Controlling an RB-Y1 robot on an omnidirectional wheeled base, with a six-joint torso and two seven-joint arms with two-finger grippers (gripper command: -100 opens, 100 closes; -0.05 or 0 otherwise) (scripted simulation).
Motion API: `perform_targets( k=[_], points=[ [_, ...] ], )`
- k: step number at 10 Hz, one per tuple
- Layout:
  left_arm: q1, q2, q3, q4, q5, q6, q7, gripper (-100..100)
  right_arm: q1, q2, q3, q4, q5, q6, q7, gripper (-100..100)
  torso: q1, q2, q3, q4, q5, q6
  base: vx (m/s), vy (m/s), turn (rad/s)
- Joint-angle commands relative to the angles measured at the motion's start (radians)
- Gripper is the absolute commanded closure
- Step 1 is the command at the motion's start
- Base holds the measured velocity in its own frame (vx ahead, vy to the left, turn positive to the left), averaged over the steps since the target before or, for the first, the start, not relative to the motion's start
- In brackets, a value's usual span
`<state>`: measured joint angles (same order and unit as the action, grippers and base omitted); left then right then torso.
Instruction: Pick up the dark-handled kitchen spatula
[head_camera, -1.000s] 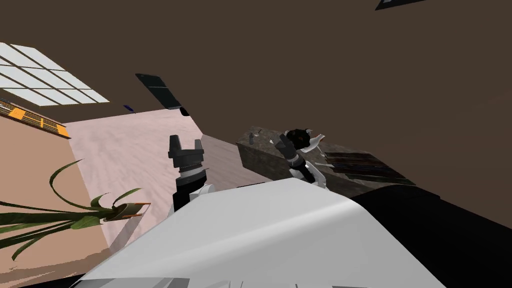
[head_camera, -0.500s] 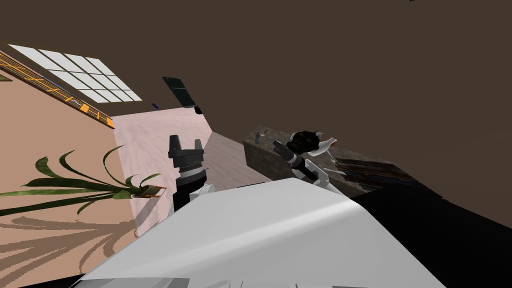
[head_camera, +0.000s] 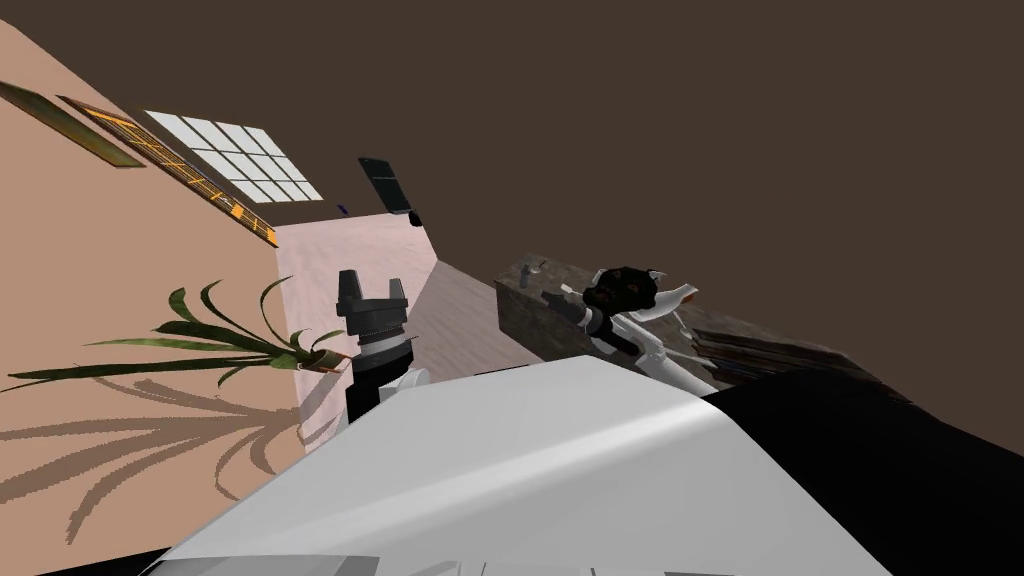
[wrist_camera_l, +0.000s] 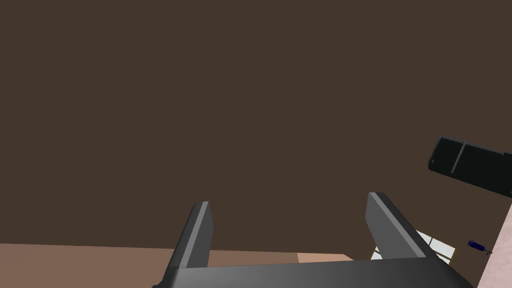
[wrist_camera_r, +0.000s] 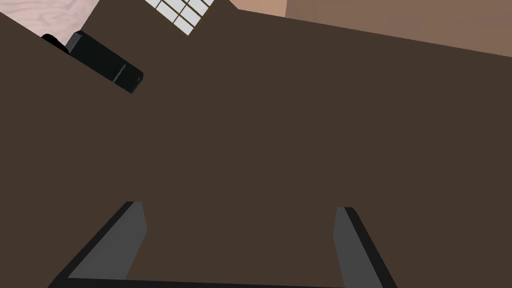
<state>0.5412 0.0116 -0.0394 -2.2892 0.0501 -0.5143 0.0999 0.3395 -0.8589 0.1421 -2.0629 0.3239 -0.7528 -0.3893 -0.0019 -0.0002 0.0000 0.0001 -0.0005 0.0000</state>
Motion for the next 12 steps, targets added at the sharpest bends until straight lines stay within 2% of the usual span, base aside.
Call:
perform_targets(
  k=[1,2,3,4,5,7,8,9,10,11,12],
  points=[
    [0.0,0.0,0.0,0.0,0.0,0.0,0.0,0,-0.002,-0.05,0.003,0.011,0.018,0.005,-0.016,-100,0.0,0.0,0.0,0.0,0.0,0.0,-0.003,0.005,0.133],
    [0.0,0.0,0.0,0.0,0.0,0.0,0.0,0,-0.002,-0.057,0.003,0.011,0.018,0.005,-0.016,-100,0.0,0.0,0.0,0.0,0.0,0.001,0.0,0.001,-0.047],
    [0.0,0.0,0.0,0.0,0.0,0.0,0.0,0,-0.008,-0.097,0.015,0.043,0.055,0.008,-0.039,-100,-0.001,0.0,0.0,0.0,0.0,0.002,0.001,0.009,0.251],
    [0.0,0.0,0.0,0.0,0.0,0.0,0.0,0,-0.008,-0.127,0.015,0.043,0.055,0.008,-0.039,-100,0.0,0.0,0.0,0.0,0.0,0.0,0.003,-0.001,0.174],
    [0.0,0.0,0.0,0.0,0.0,0.0,0.0,0,-0.012,-0.157,0.029,0.075,0.094,0.013,-0.062,-100,-0.001,0.0,0.0,0.0,0.0,0.001,0.008,0.0,0.288],
    [0.0,0.0,0.0,0.0,0.0,0.0,0.0,0,-0.012,-0.196,0.029,0.075,0.094,0.013,-0.062,-100,-0.001,-0.001,0.0,0.0,0.0,0.002,0.007,-0.007,0.058],
    [0.0,0.0,0.0,0.0,0.0,0.0,0.0,0,-0.014,-0.233,0.043,0.109,0.132,0.018,-0.084,-100,-0.001,0.0,0.0,0.0,0.0,0.002,0.013,-0.001,0.268],
    [0.0,0.0,0.0,0.0,0.0,0.0,0.0,0,-0.014,-0.265,0.043,0.109,0.132,0.018,-0.084,-100,-0.001,-0.001,-0.001,0.0,0.0,0.0,0.016,-0.011,0.157],
    [0.0,0.0,0.0,0.0,0.0,0.0,0.0,0,-0.015,-0.296,0.059,0.142,0.172,0.025,-0.106,-100,-0.001,-0.001,-0.001,0.0,0.0,0.002,0.026,-0.015,0.218],
    [0.0,0.0,0.0,0.0,0.0,0.0,0.0,0,-0.015,-0.331,0.059,0.142,0.172,0.025,-0.106,-100,-0.002,-0.002,-0.001,0.0,0.0,0.001,0.022,-0.02,0.145],
    [0.0,0.0,0.0,0.0,0.0,0.0,0.0,0,-0.013,-0.362,0.077,0.175,0.211,0.033,-0.128,-100,-0.002,-0.002,-0.001,0.0,0.0,0.001,0.028,-0.024,0.251]
  ],
)
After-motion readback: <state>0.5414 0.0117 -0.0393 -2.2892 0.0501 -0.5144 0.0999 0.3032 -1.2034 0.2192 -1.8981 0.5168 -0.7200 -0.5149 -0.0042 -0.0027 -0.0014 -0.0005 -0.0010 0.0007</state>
